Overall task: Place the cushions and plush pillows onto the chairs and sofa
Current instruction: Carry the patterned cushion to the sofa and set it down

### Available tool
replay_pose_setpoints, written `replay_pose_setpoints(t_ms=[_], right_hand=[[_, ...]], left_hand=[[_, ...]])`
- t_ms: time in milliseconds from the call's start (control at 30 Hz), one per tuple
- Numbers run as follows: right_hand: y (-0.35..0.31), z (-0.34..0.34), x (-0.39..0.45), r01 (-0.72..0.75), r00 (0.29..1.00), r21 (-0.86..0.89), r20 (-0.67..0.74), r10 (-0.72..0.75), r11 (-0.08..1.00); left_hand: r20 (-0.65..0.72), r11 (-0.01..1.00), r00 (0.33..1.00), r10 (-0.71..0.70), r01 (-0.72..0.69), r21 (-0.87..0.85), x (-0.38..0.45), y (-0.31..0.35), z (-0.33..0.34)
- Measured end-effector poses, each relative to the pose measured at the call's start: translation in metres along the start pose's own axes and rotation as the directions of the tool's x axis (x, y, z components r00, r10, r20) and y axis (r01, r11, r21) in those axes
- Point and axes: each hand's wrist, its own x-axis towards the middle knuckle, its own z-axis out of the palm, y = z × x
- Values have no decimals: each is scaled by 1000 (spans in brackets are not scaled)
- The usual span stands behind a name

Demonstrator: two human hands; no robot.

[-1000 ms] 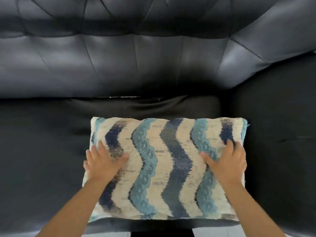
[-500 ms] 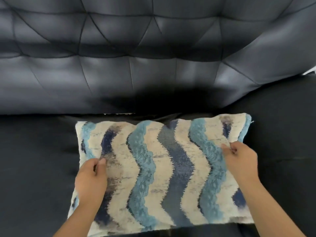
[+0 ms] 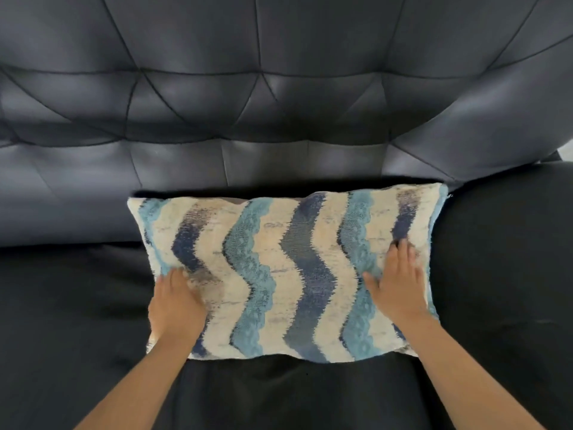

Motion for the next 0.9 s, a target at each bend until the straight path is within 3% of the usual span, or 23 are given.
replay_pose_setpoints(t_ms=[67, 133, 200, 233, 267, 333, 400, 467, 533, 600, 667, 700, 733, 800, 900], right_hand=[[-11, -6, -5, 67, 952, -32, -297, -74, 997], [-30, -8, -13, 263, 824, -53, -507, -253, 963], [-50, 2, -11, 478, 697, -155, -533, -481, 865], [-56, 13, -4, 548, 652, -230, -484, -583, 804], [-59, 28, 8, 590, 637, -311, -387, -667, 745], [-58, 56, 39, 616, 628, -461, -203, -751, 639], [-60, 70, 56, 602, 657, -482, -154, -738, 636], [-64, 65, 49, 610, 657, -418, -209, -724, 673], [-51, 50, 28, 600, 604, -317, -423, -675, 735], [-17, 40, 14, 539, 636, -181, -554, -538, 823], [15, 43, 18, 378, 799, -69, -480, -363, 923], [22, 50, 26, 291, 896, -44, -339, -288, 956], [24, 58, 33, 237, 949, -49, -202, -242, 970], [19, 65, 47, 179, 982, -59, -47, -182, 982], [17, 53, 45, 205, 975, -27, -79, -207, 978]], left_hand=[[-125, 991, 983, 132, -135, -17, 0, 8, -7], [-312, 932, 888, 339, -363, -20, -2, 23, -15], [-440, 832, 735, 517, -552, 55, -2, 36, -12], [-447, 789, 676, 586, -603, 122, 3, 36, -3], [-391, 760, 661, 640, -618, 200, 11, 31, 13], [-104, 718, 748, 655, -573, 395, 32, 17, 48], [123, 719, 835, 536, -528, 452, 47, 14, 69], [92, 791, 859, 504, -502, 351, 43, 14, 68], [-145, 837, 835, 531, -490, 244, 24, 6, 53], [-299, 902, 852, 431, -404, 149, 5, -24, 45], [-145, 963, 952, 270, -263, 66, -5, -48, 52], [9, 981, 984, 179, -179, 75, -6, -53, 62], [128, 985, 986, 105, -120, 123, -4, -58, 76], [293, 985, 956, -29, -22, 170, 7, -59, 94], [270, 971, 963, -16, -49, 234, 13, -58, 88]])
